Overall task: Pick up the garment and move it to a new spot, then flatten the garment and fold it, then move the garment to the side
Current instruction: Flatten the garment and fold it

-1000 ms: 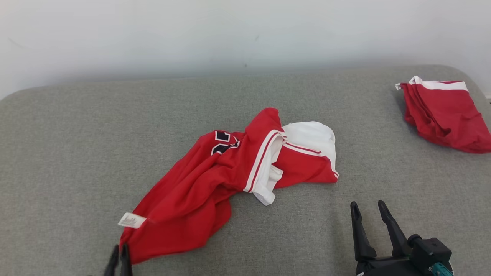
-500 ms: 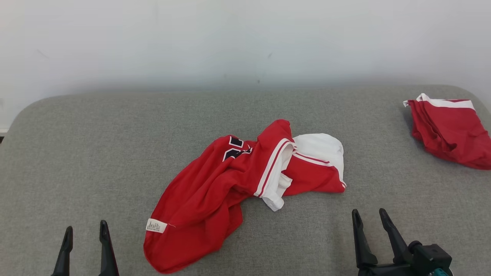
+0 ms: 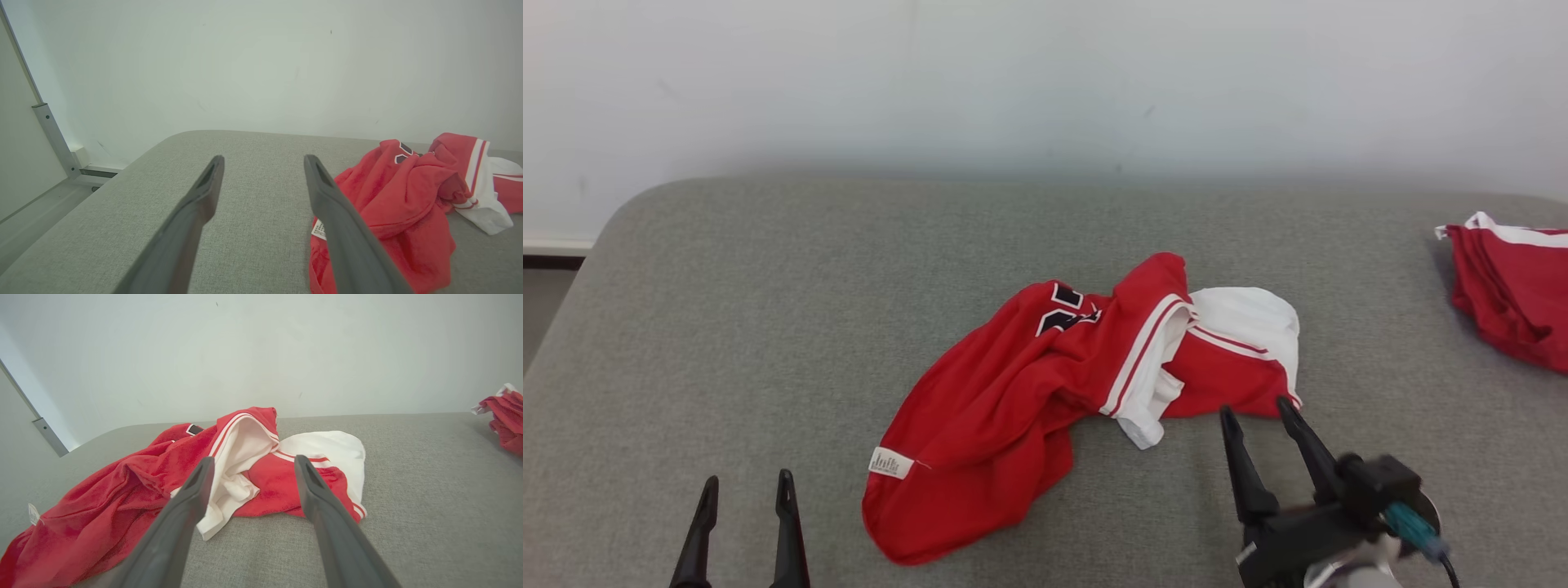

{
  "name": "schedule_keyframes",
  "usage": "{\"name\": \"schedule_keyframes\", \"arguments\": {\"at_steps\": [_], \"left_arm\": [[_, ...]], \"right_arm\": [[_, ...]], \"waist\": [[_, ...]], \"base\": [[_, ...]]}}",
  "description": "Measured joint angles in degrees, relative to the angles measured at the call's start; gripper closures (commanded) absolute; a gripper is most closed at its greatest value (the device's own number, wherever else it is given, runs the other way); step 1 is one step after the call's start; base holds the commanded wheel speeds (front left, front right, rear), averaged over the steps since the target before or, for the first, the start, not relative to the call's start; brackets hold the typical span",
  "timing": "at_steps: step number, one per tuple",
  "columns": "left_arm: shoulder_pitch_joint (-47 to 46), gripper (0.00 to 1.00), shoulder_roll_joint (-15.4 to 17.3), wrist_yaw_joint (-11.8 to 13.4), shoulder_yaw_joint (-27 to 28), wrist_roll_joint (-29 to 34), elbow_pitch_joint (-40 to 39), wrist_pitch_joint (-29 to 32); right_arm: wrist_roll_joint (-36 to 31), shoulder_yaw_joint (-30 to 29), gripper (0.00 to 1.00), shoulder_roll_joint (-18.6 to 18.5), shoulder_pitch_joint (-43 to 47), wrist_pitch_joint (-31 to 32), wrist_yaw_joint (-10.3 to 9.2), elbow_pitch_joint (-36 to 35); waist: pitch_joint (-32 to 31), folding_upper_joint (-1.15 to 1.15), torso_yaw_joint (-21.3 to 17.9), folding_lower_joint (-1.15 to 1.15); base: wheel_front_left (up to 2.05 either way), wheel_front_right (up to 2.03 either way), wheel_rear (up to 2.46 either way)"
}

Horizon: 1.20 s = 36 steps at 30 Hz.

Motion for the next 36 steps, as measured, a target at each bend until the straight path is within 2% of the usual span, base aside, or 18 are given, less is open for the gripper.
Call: {"name": "schedule_keyframes", "arguments": {"at_steps": [9,15,16,17,18,23,27,36], "left_arm": [[-3.7,0.0,-0.68,-1.03,-2.37,0.22,1.54,0.0],[-5.81,0.0,-0.82,-1.08,-4.27,-0.04,2.59,0.0],[-6.01,0.0,-0.85,-1.05,-4.44,-0.08,2.71,0.0],[-6.1,0.0,-0.85,-1.01,-4.53,-0.14,2.88,0.0],[-6.13,0.0,-0.85,-0.97,-4.6,-0.31,2.97,0.0],[-6.09,0.0,-0.88,-0.4,-4.67,-1.2,3.26,0.0],[-5.61,0.0,-0.88,-0.09,-4.33,-1.21,3.46,0.0],[-4.64,0.0,-0.89,-0.54,-3.96,-1.29,4.55,0.0]], "right_arm": [[1.05,5.73,0.0,-1.86,-15.62,0.92,0.01,16.24],[2.48,7.44,0.0,-2.61,-21.41,0.65,0.0,27.25],[2.96,7.71,0.03,-2.61,-21.88,0.56,0.0,28.7],[3.55,8.15,0.56,-2.54,-22.27,0.42,0.0,29.84],[4.05,8.62,1.0,-2.45,-22.63,0.4,0.0,30.78],[6.88,9.89,1.0,-2.34,-23.7,0.13,0.01,31.44],[7.12,9.95,1.0,-3.42,-22.18,-0.01,0.01,24.73],[4.91,7.35,1.0,-7.31,-7.97,-0.05,0.01,7.64]], "waist": [[2.25,0.0,4.19,0.01],[4.28,0.0,7.53,0.01],[4.59,0.0,8.05,0.01],[4.88,0.0,8.54,0.01],[5.14,0.0,8.95,0.01],[5.92,0.01,9.35,0.01],[5.63,0.0,8.06,0.01],[3.72,0.0,1.84,0.01]], "base": [[0.0,0.0,0.0],[0.0,0.0,0.0],[0.0,0.0,0.0],[0.0,0.0,0.0],[0.0,0.0,0.0],[0.0,0.0,0.0],[0.0,0.0,0.0],[0.0,0.0,0.0]]}}
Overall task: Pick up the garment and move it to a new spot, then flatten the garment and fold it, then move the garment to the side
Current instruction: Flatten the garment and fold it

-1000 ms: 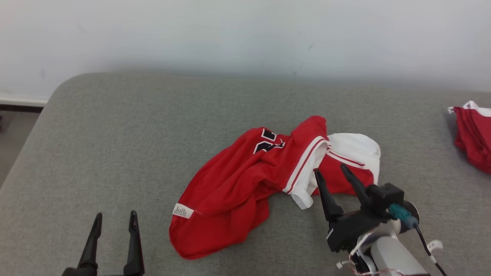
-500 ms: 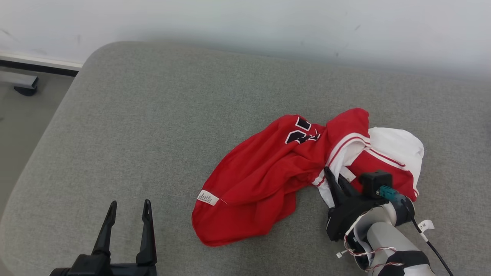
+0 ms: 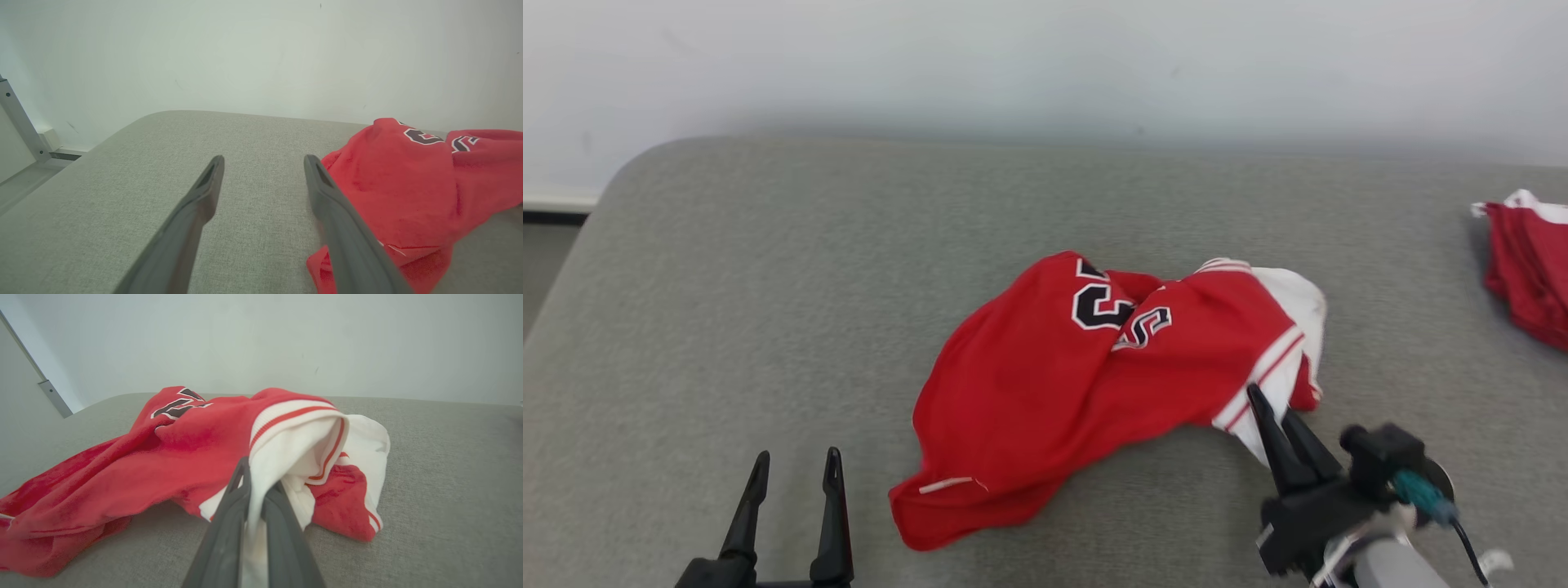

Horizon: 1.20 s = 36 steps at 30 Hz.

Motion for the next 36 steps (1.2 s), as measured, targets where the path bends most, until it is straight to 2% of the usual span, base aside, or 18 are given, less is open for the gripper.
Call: {"name": "schedule_keyframes", "arguments": {"at_steps": [6,12,17,18,19,30,36], "left_arm": [[0.19,0.0,-0.03,0.1,-0.32,-0.48,0.11,0.0],[0.18,0.0,-0.03,0.62,-0.89,-0.52,-0.21,0.0],[0.11,0.0,-0.03,0.57,-0.79,-0.59,-0.15,0.0],[0.07,0.0,-0.03,0.56,-0.77,-0.59,-0.1,0.0],[0.03,0.0,-0.03,0.56,-0.7,-0.59,-0.04,0.0],[-0.03,0.0,-0.03,0.54,-0.19,-0.59,0.37,0.0],[0.0,0.0,-0.03,0.55,-0.19,-0.59,0.35,0.0]], "right_arm": [[-3.31,-5.54,1.0,-0.09,12.16,4.27,-0.01,-13.01],[-6.87,-9.81,1.0,2.87,24.13,12.17,0.0,-28.65],[-7.93,-11.68,1.0,5.69,30.96,16.59,-0.01,-33.49],[-8.29,-11.77,0.6,5.87,31.5,17.13,0.0,-33.61],[-8.47,-11.92,0.0,5.98,31.76,17.33,0.0,-33.76],[-7.81,-14.35,0.0,4.65,31.35,16.33,-0.01,-39.08],[-7.44,-13.58,0.0,1.25,26.22,16.21,-0.01,-37.91]], "waist": [[-0.86,0.0,-4.45,0.0],[-0.84,0.0,-7.65,-0.01],[-0.15,0.0,-8.38,-0.01],[-0.06,0.0,-8.41,-0.01],[0.0,0.0,-8.41,0.0],[-0.38,0.0,-7.91,-0.01],[-0.71,0.0,-7.41,-0.01]], "base": [[0.0,0.0,0.0],[0.0,0.0,0.0],[0.0,0.0,0.0],[0.0,0.0,0.0],[0.0,0.0,0.0],[0.0,0.0,0.0],[0.0,0.0,0.0]]}}
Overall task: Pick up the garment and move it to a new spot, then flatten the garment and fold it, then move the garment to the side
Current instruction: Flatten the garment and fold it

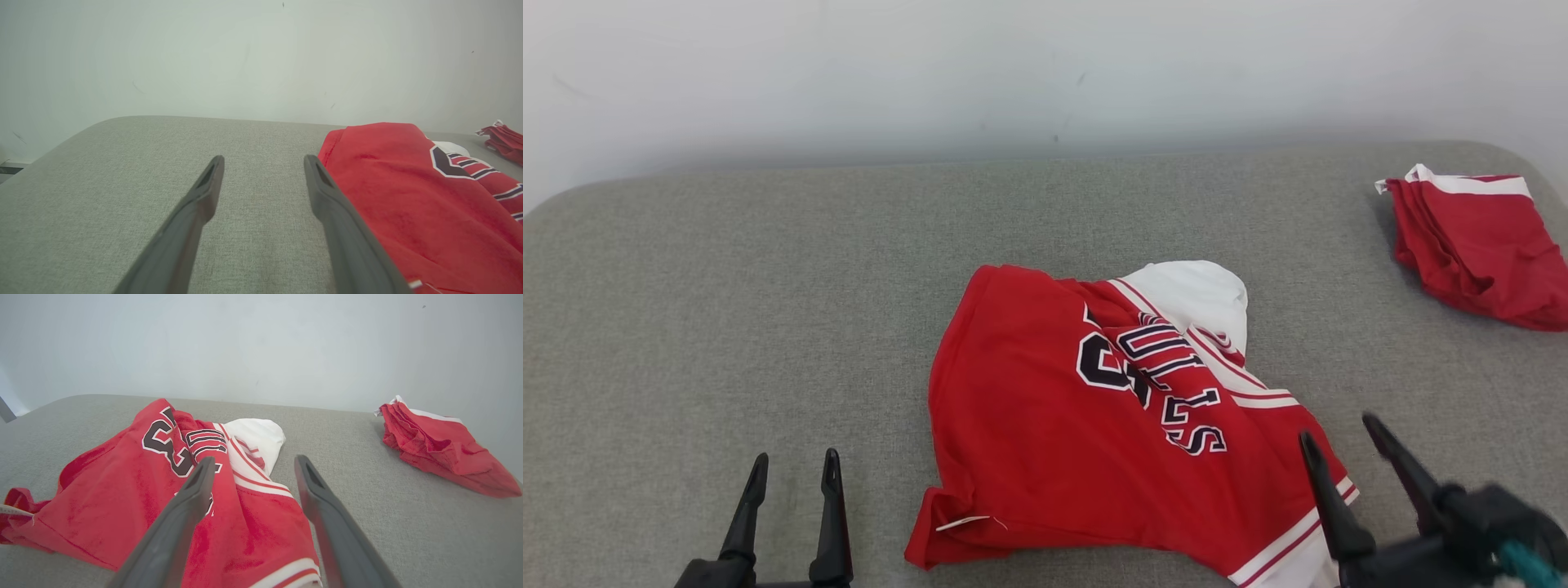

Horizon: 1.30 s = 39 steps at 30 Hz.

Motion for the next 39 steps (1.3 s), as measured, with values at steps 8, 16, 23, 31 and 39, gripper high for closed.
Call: {"name": "schedule_keyframes", "arguments": {"at_steps": [8,16,23,31,39], "left_arm": [[-0.12,0.0,0.0,-0.01,-0.34,0.11,-0.11,0.0],[-1.85,0.0,0.01,0.18,-2.11,-0.22,-0.12,0.0],[-3.07,0.0,0.01,0.59,-3.42,-0.86,0.09,0.0],[-4.92,0.0,0.0,1.0,-4.19,-1.24,0.23,0.0],[-5.65,0.0,0.01,0.94,-3.64,-1.33,0.82,0.0]], "right_arm": [[0.67,4.5,0.0,-5.94,-16.73,0.4,0.0,9.39],[3.12,7.64,0.0,-8.88,-35.63,-0.68,0.01,28.0],[3.74,9.72,0.0,-10.03,-44.28,-0.67,0.01,42.76],[5.16,11.51,0.0,-10.2,-48.5,-1.23,0.0,57.79],[8.28,14.7,0.77,-8.42,-51.21,0.37,0.01,65.63]], "waist": [[0.42,0.0,0.94,0.01],[1.98,0.0,3.78,0.0],[4.21,0.0,6.36,0.01],[7.07,0.0,8.75,0.01],[8.15,0.0,8.72,0.0]], "base": [[0.0,0.0,0.0],[0.0,0.0,0.0],[0.0,0.0,0.0],[0.0,0.0,0.0],[0.0,0.0,0.0]]}}
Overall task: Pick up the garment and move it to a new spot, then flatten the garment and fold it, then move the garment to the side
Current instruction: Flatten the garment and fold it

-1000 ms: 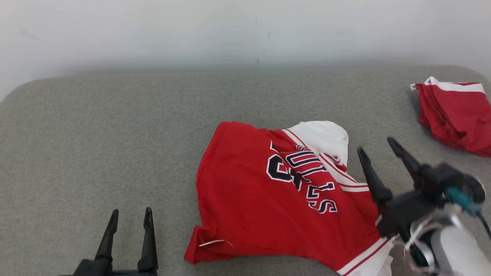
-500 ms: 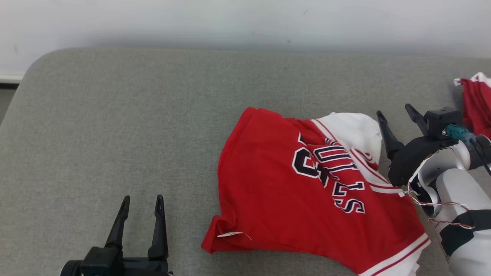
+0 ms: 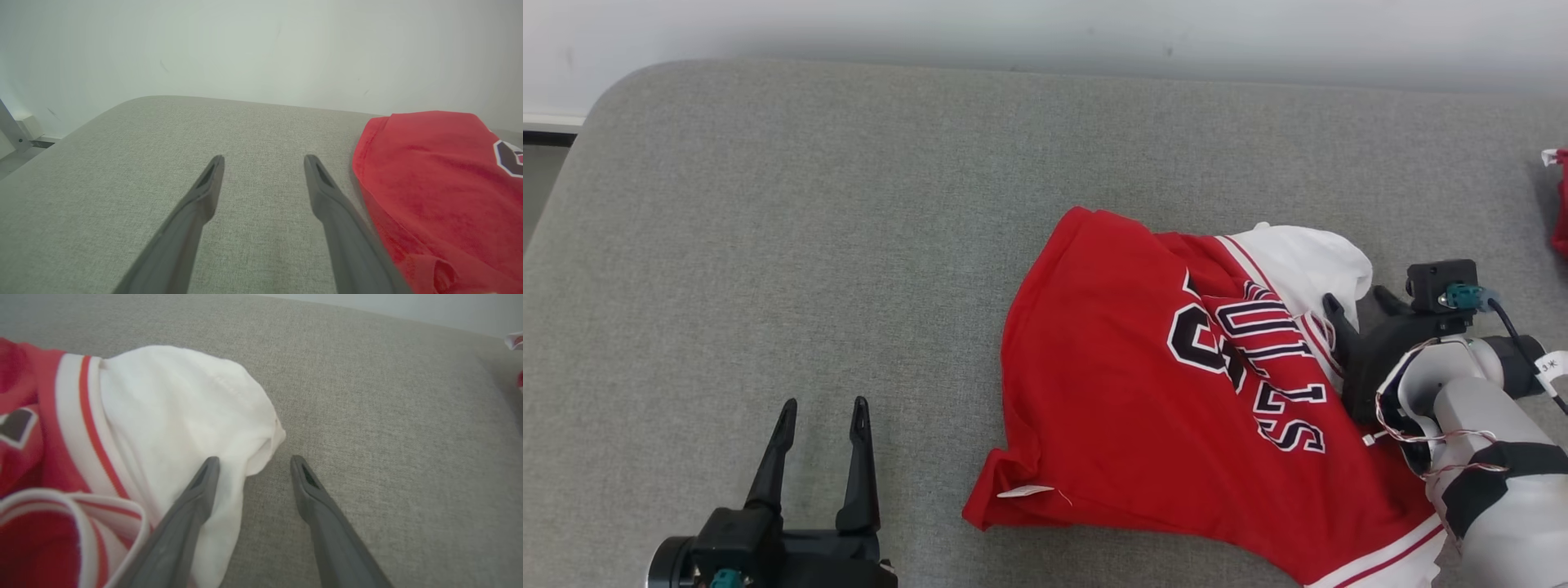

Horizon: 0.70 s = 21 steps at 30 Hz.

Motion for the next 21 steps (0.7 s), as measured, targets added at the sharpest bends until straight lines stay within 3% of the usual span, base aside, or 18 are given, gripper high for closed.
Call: {"name": "schedule_keyframes", "arguments": {"at_steps": [1,8,21], "left_arm": [[-0.2,0.0,0.0,-0.01,-0.07,-0.01,0.0,0.0],[-1.08,0.0,-0.01,-0.21,-0.34,-0.08,0.15,0.0],[-2.31,0.0,-0.01,-0.35,-2.77,-1.66,0.44,0.0]], "right_arm": [[0.81,0.44,1.0,0.12,-0.37,0.05,0.0,0.32],[3.41,3.83,1.0,-1.34,-4.93,-1.74,0.0,0.51],[2.58,6.32,1.0,-7.11,-25.2,-6.72,0.0,-1.29]], "waist": [[0.14,0.0,-0.08,0.0],[0.85,0.01,-0.28,0.01],[2.06,0.0,1.82,0.01]], "base": [[0.0,0.0,0.0],[0.0,0.0,0.0],[0.0,0.0,0.0]]}}
